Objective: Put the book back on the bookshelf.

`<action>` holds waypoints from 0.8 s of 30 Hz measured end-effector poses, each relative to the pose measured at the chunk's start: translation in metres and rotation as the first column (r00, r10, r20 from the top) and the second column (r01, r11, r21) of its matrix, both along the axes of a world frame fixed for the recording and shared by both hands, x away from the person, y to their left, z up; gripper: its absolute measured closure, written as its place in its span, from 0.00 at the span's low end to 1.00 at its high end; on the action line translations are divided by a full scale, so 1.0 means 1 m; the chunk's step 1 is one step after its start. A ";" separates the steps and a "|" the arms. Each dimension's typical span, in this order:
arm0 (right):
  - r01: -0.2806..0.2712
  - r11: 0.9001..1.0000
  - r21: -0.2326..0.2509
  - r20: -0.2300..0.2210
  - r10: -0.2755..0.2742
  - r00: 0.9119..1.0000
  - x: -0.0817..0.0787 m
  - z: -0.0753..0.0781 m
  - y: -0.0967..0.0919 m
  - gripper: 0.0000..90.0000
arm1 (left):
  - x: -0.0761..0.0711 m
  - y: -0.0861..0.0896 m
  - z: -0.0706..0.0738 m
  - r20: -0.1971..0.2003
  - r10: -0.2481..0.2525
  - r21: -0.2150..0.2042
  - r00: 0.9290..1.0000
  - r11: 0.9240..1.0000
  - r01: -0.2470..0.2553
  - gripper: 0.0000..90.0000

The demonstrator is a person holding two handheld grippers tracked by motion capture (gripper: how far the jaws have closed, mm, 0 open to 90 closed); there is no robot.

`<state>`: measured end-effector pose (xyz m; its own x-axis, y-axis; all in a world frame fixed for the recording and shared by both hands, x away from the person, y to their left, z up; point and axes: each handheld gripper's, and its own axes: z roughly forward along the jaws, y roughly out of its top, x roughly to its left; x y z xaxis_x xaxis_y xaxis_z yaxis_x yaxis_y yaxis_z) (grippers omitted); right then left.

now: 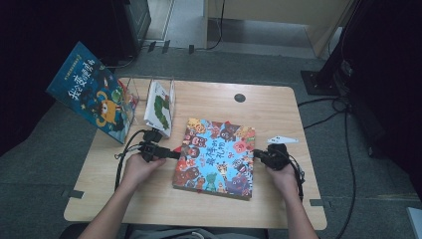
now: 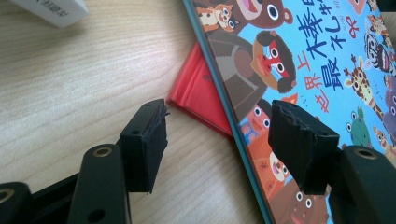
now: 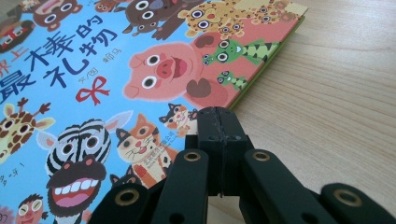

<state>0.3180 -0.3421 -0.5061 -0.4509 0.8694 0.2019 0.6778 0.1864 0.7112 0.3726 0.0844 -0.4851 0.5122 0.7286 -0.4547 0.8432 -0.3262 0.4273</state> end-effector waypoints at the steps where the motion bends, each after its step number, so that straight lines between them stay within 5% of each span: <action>1: 0.000 1.000 0.000 0.000 0.000 1.000 0.000 0.000 0.000 1.00 | 0.001 -0.001 0.000 0.000 0.000 -0.004 1.000 1.000 0.000 0.42; 11: -0.011 1.000 0.003 -0.017 0.011 1.000 -0.008 -0.002 -0.001 1.00 | 0.005 -0.008 -0.006 -0.007 -0.021 0.047 1.000 0.999 0.021 0.46; 20: -0.013 1.000 0.003 -0.019 0.013 1.000 -0.008 -0.003 -0.001 1.00 | 0.006 -0.009 -0.008 -0.010 -0.010 -0.005 1.000 1.000 0.010 0.37; 24: -0.013 1.000 0.001 -0.017 0.013 1.000 -0.008 -0.003 -0.001 1.00 | 0.005 -0.010 -0.007 -0.003 -0.020 0.010 1.000 1.000 0.020 0.34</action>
